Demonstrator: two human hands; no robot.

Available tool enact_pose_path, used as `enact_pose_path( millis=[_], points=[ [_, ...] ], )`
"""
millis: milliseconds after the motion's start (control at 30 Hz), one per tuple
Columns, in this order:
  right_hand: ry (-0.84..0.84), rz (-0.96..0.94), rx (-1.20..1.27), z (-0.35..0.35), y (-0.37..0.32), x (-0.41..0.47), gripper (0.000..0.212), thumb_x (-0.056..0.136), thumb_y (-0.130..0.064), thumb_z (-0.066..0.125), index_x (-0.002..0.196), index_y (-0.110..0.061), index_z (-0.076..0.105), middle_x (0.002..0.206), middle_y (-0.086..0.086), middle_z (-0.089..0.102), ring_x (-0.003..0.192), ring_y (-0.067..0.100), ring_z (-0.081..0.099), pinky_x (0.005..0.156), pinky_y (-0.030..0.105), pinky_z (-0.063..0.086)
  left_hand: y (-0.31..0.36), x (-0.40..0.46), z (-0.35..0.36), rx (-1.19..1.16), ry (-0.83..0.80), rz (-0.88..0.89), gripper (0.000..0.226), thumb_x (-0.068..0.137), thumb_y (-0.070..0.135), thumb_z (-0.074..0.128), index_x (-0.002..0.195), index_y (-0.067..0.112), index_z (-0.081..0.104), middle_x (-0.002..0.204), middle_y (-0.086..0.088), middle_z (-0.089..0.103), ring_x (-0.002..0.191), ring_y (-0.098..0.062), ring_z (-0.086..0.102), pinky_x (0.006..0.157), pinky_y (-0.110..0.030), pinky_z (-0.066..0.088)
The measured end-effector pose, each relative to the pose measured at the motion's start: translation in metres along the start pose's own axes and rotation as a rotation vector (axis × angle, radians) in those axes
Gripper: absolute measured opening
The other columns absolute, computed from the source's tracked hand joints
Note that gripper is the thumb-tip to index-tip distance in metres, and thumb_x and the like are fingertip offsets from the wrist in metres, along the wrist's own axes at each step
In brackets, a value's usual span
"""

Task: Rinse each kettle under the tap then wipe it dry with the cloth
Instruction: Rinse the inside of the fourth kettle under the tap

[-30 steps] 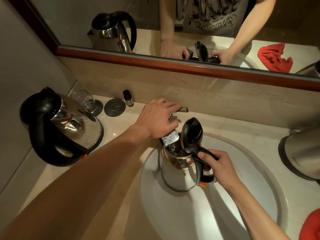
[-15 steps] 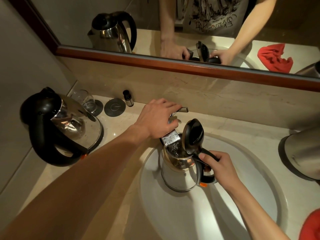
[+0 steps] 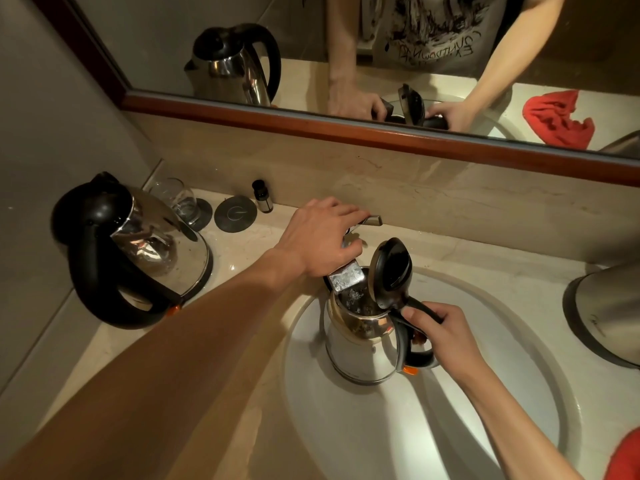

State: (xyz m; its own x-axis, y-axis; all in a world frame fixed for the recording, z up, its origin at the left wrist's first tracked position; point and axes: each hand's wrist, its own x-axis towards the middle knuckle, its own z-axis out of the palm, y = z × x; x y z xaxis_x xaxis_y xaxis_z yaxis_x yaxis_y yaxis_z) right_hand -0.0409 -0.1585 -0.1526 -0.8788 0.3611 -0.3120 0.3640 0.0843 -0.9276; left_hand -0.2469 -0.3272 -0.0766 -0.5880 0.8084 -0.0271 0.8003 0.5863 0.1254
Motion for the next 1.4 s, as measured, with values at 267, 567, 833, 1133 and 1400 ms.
enact_pose_path(
  millis=[267,567,833,1133,1400],
  points=[
    [0.01,-0.011,0.001,-0.0004,-0.002,-0.0013,0.068,0.066,-0.061,0.069,0.076,0.007,0.073,0.06,0.02,0.058,0.058,0.021,0.052,0.066,0.039,0.041,0.0005,0.0,-0.0004,-0.005,0.005,0.007,0.065,0.087,0.051,0.032,0.146,0.027,0.045,0.143,0.006,0.054,0.124,-0.017,0.046,0.096,-0.036,0.035],
    [0.007,-0.025,0.012,0.0,-0.0041,-0.0018,0.065,0.066,-0.059,0.069,0.072,0.006,0.072,0.059,0.011,0.058,0.058,0.021,0.051,0.065,0.038,0.041,0.0009,0.0,0.0003,0.008,-0.005,0.01,0.069,0.088,0.054,0.029,0.154,0.031,0.03,0.147,0.007,0.049,0.124,-0.017,0.045,0.094,-0.034,0.034],
    [0.009,-0.021,0.031,-0.0012,-0.0029,-0.0022,0.065,0.065,-0.058,0.07,0.071,0.006,0.071,0.058,0.01,0.059,0.057,0.02,0.053,0.065,0.039,0.043,-0.0002,0.0,0.0016,0.015,0.008,0.018,0.065,0.09,0.055,0.029,0.151,0.033,0.037,0.147,0.01,0.05,0.127,-0.016,0.043,0.095,-0.034,0.034],
    [0.0,-0.029,0.041,-0.0025,-0.0032,-0.0018,0.065,0.065,-0.057,0.069,0.072,0.007,0.071,0.058,0.011,0.058,0.057,0.02,0.052,0.062,0.034,0.044,0.0,-0.0004,0.0014,0.002,0.013,0.017,0.064,0.091,0.056,0.029,0.15,0.035,0.037,0.146,0.012,0.051,0.128,-0.015,0.043,0.095,-0.033,0.033],
    [-0.011,-0.046,0.049,-0.0037,-0.001,-0.0025,0.059,0.066,-0.054,0.07,0.066,0.004,0.068,0.056,0.009,0.055,0.055,0.019,0.05,0.056,0.024,0.041,0.0002,-0.0004,0.0013,-0.003,0.008,0.013,0.065,0.089,0.056,0.028,0.15,0.035,0.036,0.147,0.011,0.05,0.128,-0.016,0.043,0.097,-0.035,0.034]
  ],
)
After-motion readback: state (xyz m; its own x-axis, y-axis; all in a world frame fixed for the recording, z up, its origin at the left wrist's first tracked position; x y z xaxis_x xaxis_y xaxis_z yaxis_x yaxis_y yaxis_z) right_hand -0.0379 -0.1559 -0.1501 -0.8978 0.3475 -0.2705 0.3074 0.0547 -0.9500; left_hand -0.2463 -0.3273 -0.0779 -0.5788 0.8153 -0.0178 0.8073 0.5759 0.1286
